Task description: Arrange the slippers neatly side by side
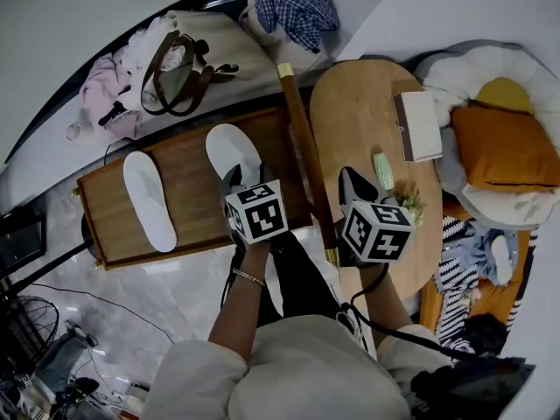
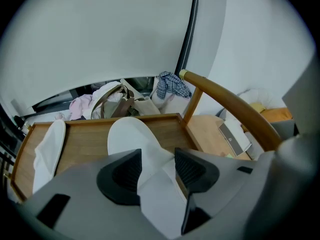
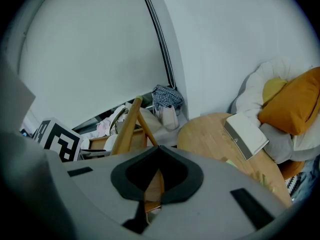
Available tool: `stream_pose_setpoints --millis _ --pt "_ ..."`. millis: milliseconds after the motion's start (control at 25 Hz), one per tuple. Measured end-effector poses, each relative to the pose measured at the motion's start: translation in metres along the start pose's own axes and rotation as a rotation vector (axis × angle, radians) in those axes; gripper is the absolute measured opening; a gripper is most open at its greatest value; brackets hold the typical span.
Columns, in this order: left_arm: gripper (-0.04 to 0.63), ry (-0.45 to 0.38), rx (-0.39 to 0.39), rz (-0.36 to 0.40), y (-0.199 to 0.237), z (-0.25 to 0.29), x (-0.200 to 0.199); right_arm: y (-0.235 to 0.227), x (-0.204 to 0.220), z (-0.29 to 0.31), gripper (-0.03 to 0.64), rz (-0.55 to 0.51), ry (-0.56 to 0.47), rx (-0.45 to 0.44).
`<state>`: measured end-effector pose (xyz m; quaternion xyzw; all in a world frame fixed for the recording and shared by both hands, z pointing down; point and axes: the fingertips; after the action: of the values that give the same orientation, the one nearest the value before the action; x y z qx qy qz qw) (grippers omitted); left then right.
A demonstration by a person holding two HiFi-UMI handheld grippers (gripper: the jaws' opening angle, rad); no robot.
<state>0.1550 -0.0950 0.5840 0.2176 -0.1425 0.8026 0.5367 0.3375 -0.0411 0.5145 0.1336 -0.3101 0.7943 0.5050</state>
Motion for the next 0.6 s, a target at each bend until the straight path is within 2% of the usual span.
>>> stream_pose_setpoints --millis 320,600 --pt "0.222 0.034 -0.013 0.007 0.0003 0.0095 0.0063 -0.0039 0.0006 0.0021 0.034 0.005 0.006 0.003" --pt "0.172 0.045 -0.016 0.002 0.003 0.0103 0.0093 -0.0066 0.0034 0.004 0.034 0.011 0.013 0.006"
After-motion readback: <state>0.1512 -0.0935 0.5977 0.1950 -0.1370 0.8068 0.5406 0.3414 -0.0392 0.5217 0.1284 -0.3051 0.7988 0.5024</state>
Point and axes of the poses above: the fingertips, and each gripper's own axes: z forward along the fingers, y to its left, x out of its underside, and after that the axes turned 10 degrees about z, right-handed
